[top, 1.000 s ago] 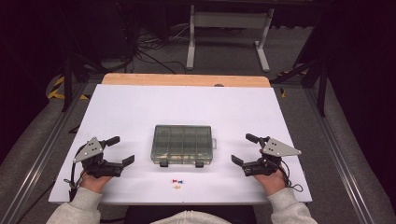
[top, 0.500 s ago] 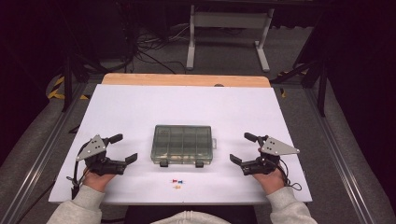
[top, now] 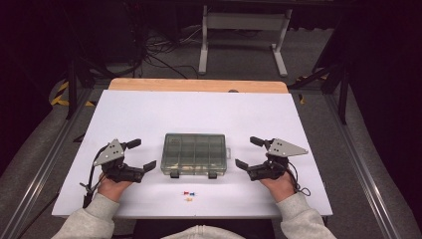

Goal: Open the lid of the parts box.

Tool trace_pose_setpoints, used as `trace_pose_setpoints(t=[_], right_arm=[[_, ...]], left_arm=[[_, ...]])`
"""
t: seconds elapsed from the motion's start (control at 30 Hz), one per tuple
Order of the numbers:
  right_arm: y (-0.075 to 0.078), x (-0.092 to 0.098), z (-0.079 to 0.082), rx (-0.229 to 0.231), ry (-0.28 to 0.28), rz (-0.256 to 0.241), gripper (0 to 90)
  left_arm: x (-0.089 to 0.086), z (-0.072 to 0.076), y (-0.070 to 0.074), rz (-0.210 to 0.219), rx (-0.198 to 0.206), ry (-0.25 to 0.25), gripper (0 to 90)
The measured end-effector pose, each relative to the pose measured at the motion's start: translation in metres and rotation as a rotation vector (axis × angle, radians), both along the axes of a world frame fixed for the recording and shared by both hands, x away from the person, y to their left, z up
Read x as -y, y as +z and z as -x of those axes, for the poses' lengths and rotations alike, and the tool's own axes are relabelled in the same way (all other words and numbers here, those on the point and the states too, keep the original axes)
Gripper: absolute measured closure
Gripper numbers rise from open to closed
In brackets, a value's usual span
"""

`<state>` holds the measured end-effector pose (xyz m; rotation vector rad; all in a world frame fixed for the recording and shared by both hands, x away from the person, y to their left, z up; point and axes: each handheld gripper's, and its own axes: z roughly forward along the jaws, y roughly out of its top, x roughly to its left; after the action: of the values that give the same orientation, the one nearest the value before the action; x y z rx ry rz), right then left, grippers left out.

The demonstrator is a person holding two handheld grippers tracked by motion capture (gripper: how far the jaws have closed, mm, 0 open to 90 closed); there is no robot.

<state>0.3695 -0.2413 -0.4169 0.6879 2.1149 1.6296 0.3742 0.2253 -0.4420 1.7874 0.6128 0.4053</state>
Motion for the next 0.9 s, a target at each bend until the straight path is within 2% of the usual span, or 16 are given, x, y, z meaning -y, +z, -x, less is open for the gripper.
trace_pose_setpoints(t=[0.2,0.37,0.5,0.53,0.57,0.63,0.7,0.83,0.9], right_arm=[[0.001,-0.011,-0.005,0.004,0.034,0.007,5.0],[0.001,-0.018,-0.008,0.006,0.056,0.012,4.9],[-0.002,-0.024,-0.009,0.000,0.076,0.037,6.0],[-0.004,-0.024,-0.008,-0.005,0.079,0.050,6.7],[-0.004,-0.024,-0.008,-0.005,0.079,0.050,6.7],[-0.008,-0.024,-0.008,-0.022,0.080,0.069,8.4],[-0.012,-0.026,-0.009,-0.044,0.092,0.089,12.6],[-0.018,-0.029,-0.007,-0.075,0.114,0.132,17.2],[-0.021,-0.030,-0.006,-0.093,0.124,0.143,19.0]], left_arm=[[0.006,-0.006,0.000,0.012,-0.019,-0.024,3.4],[0.008,-0.009,0.002,0.018,-0.011,-0.027,4.0],[0.009,-0.010,0.000,-0.013,-0.032,-0.059,6.5],[0.009,-0.012,-0.003,-0.040,-0.059,-0.072,6.7],[0.009,-0.012,-0.003,-0.040,-0.059,-0.072,6.8],[0.009,-0.013,-0.006,-0.059,-0.085,-0.084,7.4],[0.010,-0.013,-0.009,-0.069,-0.091,-0.078,8.9],[0.016,-0.010,-0.012,-0.131,-0.075,-0.091,9.1],[0.018,-0.009,-0.014,-0.145,-0.089,-0.102,9.7]])
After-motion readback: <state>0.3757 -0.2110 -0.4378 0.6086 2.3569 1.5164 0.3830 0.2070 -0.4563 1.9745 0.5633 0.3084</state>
